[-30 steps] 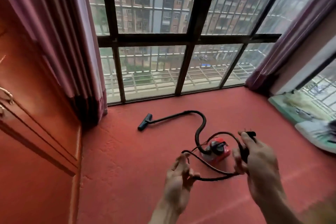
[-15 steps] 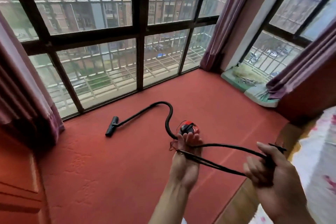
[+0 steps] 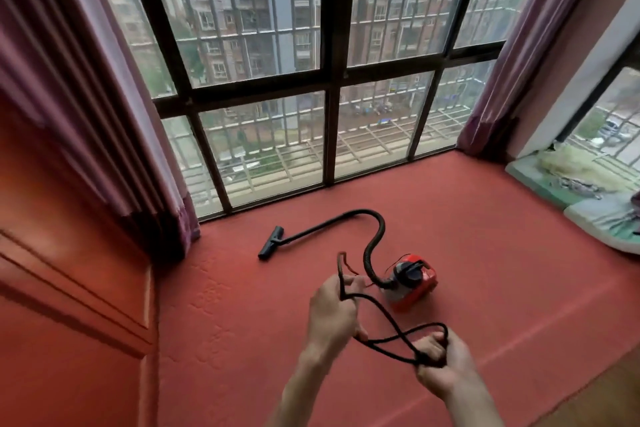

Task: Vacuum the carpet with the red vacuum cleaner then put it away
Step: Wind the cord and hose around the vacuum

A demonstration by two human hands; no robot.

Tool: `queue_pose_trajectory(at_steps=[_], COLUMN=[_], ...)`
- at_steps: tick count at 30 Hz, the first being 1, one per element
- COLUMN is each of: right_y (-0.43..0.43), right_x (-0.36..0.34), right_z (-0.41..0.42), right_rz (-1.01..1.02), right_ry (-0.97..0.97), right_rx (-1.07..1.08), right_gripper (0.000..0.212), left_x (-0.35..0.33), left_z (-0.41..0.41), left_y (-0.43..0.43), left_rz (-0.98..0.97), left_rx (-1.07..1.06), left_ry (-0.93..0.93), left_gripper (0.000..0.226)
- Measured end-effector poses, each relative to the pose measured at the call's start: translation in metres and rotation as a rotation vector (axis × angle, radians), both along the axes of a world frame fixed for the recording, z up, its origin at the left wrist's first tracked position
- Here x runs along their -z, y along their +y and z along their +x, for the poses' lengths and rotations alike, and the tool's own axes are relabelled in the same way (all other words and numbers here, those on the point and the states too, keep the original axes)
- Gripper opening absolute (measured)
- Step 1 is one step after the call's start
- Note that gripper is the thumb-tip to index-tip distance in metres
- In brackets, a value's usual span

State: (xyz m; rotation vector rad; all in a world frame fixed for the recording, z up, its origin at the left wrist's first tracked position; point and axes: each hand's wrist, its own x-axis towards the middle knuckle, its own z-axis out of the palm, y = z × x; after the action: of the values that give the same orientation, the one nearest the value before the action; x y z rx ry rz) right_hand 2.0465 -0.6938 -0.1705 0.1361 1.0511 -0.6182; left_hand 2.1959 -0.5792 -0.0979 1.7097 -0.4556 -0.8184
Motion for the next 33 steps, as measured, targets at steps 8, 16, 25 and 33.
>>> queue_pose_trajectory(at_steps=[8, 16, 25, 33], right_y=[-0.025, -0.049, -0.070, -0.095], right_x=[0.030, 0.035, 0.017, 0.015], right_z=[0.050, 0.093, 0.118, 0.130], right_rz=[0.094, 0.056, -0.264, -0.667], right_ry=[-0.168, -0.245, 0.137, 0.623], right_rx=[-0.295, -0.427, -0.429, -0.489], right_gripper=[0.027, 0.045, 0.037, 0.026], left_x=[-0.012, -0.018, 0.012, 0.106], left_z=[0.007, 0.012, 0.045, 0.103], left_y=[0.013, 0.028, 0.006, -0.068], left_rz=[0.187, 0.263, -0.033, -0.169], left_rx=[0.152, 0.326, 0.020, -0.548], left_ry=[-0.355, -0.477, -0.285, 0.501], left_gripper=[0.024, 0.053, 0.059, 0.018])
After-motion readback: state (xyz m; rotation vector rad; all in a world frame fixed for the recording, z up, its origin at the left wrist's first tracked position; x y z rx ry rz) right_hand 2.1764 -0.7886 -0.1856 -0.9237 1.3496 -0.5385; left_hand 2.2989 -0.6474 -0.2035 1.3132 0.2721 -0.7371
